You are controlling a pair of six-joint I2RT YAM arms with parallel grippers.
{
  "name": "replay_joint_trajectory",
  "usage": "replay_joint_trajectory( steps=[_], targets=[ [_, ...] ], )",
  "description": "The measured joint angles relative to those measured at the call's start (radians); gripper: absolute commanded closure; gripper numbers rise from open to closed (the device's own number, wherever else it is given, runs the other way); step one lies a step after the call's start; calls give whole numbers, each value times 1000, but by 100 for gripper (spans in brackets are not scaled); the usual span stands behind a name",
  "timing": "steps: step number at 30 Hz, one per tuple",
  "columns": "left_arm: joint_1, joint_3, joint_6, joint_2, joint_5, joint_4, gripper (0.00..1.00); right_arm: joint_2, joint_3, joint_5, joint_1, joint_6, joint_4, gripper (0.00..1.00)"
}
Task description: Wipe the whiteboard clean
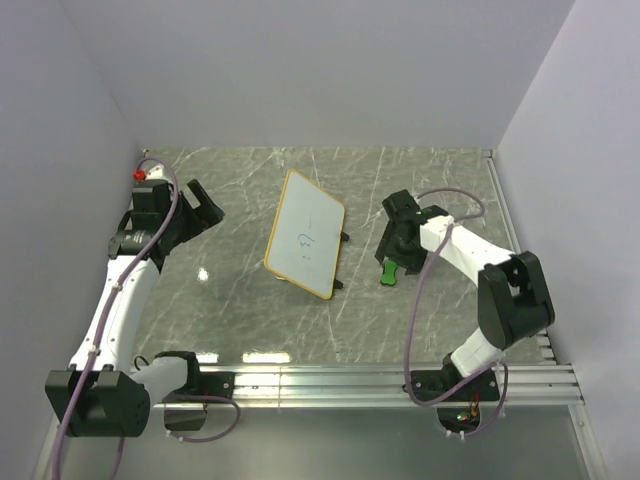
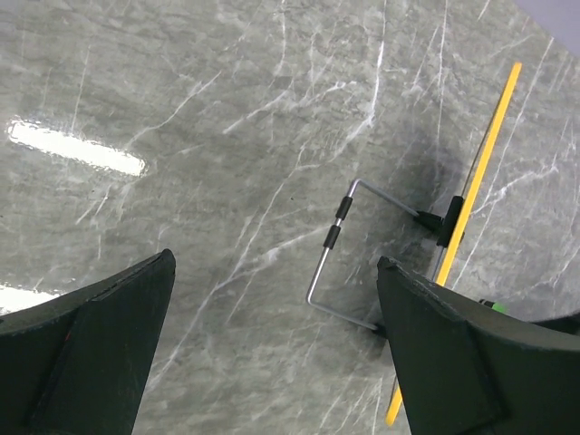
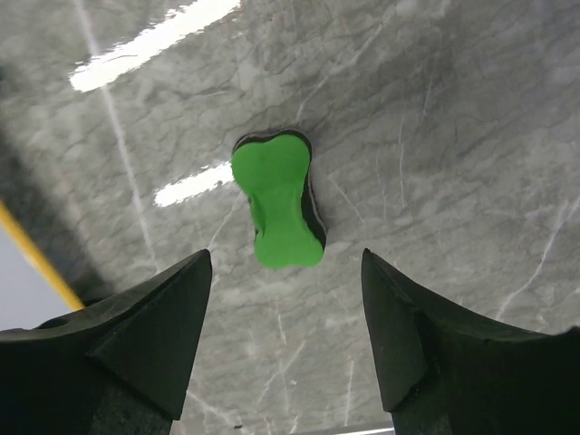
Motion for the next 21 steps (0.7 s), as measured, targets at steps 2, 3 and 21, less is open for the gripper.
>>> replay_joint_trajectory(
  steps=[2,3,21],
  targets=[
    [0,0,6,-19,-1,-8,1,43,2,0,0,1,8,27],
    [0,0,9,-27,-2,-11,1,66,3,0,0,2,13,28],
    [0,-5,29,13,108,-5,3,236,56,-6,5,-11,81,91]
  ],
)
